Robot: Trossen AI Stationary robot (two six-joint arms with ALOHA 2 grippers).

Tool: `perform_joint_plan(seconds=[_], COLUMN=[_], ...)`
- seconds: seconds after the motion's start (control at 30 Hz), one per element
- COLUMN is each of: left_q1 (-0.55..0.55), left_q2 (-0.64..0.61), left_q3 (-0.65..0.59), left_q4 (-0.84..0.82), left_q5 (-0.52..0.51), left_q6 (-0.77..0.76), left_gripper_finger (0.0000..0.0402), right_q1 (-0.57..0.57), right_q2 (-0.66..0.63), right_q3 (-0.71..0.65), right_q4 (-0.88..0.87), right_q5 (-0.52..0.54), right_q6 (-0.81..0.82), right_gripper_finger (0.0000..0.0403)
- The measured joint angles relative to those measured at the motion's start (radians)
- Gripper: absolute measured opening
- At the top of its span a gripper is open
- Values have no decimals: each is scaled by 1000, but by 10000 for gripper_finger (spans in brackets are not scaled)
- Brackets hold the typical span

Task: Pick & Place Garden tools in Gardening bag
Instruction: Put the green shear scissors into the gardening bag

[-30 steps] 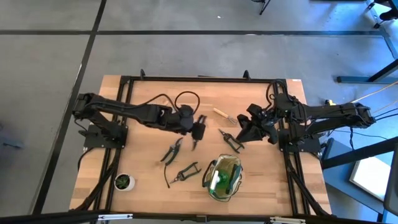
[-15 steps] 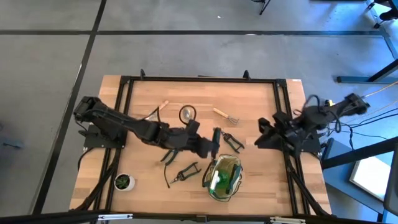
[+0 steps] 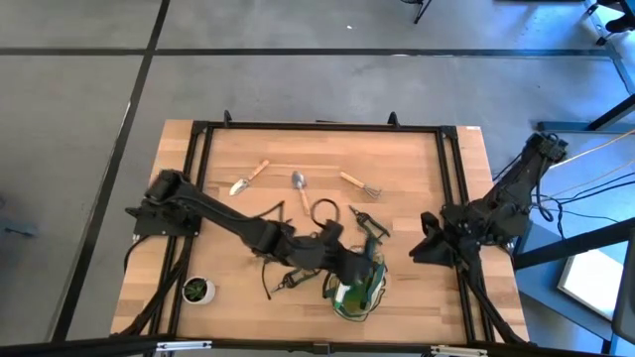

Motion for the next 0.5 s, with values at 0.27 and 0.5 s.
perform_joint_plan(seconds=[0.27,0.5], left_q1=[20,4], left_q2=[199,253], left_q3=[369,424], left_q4=[-409,-543], left_q5=[-12,-104], left_q6=[44,-87], left_gripper_finger=[191,191], right_q1=[95,160], right_q2=[26,26], right_q3=[0,0], right_q4=[43,42], right_q5=[3,4], right_q6=[24,12], right_gripper_finger=[86,86])
